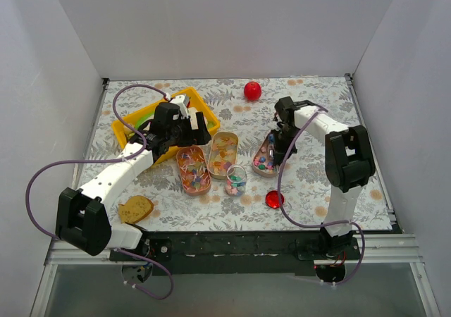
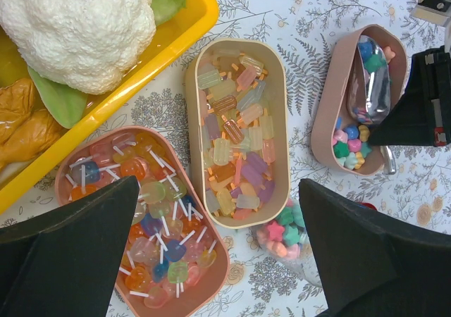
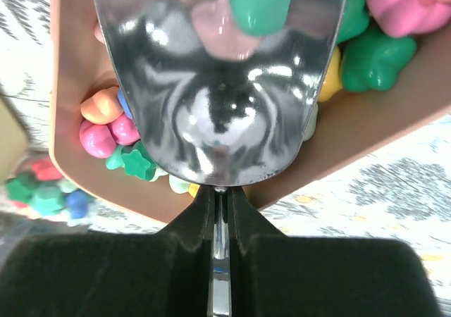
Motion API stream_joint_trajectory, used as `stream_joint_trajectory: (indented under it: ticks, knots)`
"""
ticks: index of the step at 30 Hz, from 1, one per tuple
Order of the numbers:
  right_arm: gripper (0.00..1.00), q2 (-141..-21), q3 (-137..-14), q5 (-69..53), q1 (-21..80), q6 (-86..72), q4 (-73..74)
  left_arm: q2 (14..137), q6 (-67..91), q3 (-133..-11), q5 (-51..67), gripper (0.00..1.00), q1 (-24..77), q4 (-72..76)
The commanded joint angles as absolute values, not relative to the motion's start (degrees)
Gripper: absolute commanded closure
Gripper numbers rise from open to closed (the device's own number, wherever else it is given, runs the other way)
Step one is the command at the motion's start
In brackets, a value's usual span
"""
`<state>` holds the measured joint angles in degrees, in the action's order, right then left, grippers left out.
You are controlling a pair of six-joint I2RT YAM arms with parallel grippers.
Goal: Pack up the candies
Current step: Scoop the fake candies from the storage box, then place the fake candies in the packing bottle.
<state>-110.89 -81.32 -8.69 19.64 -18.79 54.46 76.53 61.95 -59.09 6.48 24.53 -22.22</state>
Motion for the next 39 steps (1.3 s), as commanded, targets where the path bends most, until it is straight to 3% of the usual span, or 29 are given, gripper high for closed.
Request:
stream_joint_trajectory:
  ticks: [1, 18, 29, 39]
  knots:
    - [0.99, -106.27, -81.29, -1.76, 20.39, -16.52, 55.54, 75.5, 61.44, -60.03, 6.42, 0.02, 24.26, -21.62]
    - [0.99, -95.8, -94.83, -18.45, 28.56, -21.71, 72.24, 75.76, 61.52, -60.91, 4.31, 0.02, 24.26, -22.85]
    - [0.99, -85.79, -85.18, -40.24, 33.66, -33.22, 68.12, 75.06, 63.37, -60.82, 2.72, 0.02, 24.0, -24.43]
    - [0.99, -85.7, -83.51, -36.03, 38.32, -30.58, 72.52, 74.53, 63.54, -60.47, 2.29, 0.02, 23.91, -25.22]
